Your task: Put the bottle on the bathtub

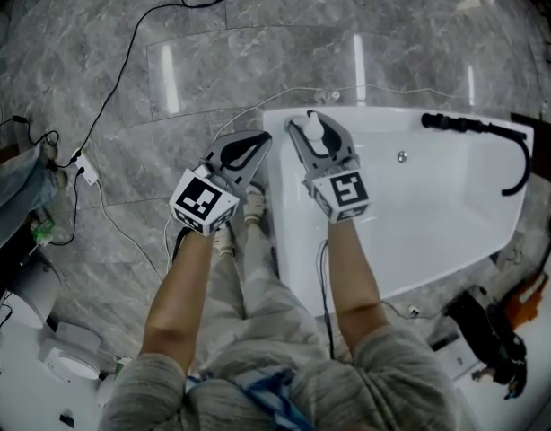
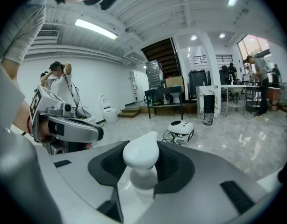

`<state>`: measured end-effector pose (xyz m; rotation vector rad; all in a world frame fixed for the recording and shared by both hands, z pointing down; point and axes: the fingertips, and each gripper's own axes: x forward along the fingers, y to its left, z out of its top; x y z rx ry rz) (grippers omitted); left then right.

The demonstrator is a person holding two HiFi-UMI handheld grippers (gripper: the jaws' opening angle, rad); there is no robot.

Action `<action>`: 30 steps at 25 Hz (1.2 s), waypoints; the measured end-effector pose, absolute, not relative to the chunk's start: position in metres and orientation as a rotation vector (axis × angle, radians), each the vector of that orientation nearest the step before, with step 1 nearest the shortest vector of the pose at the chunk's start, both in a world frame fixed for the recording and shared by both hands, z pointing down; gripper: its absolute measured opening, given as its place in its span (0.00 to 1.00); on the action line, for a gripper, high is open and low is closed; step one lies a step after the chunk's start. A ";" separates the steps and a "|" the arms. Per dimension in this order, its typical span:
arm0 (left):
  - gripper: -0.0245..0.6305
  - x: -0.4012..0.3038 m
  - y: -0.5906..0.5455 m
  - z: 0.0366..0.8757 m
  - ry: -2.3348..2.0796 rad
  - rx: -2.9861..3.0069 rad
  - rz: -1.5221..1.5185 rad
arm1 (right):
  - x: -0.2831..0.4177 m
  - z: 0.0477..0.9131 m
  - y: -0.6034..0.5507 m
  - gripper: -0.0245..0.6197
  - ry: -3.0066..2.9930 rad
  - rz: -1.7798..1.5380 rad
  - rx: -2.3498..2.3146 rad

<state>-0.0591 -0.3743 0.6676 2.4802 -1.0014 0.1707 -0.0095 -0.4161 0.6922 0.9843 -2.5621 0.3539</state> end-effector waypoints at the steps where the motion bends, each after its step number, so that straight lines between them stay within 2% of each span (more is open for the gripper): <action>1: 0.05 -0.060 -0.374 0.668 -1.003 2.479 0.170 | -0.009 0.693 -0.416 0.28 -2.558 0.362 0.996; 17: 0.05 -0.049 -0.379 0.666 -1.010 2.478 0.135 | -0.011 0.691 -0.419 0.28 -2.580 0.280 1.029; 27: 0.05 -0.054 -0.383 0.659 -1.032 2.468 0.119 | -0.019 0.686 -0.419 0.29 -2.591 0.347 1.003; 30: 0.05 -0.055 -0.385 0.655 -1.032 2.468 0.106 | -0.012 0.697 -0.418 0.35 -2.554 0.343 0.986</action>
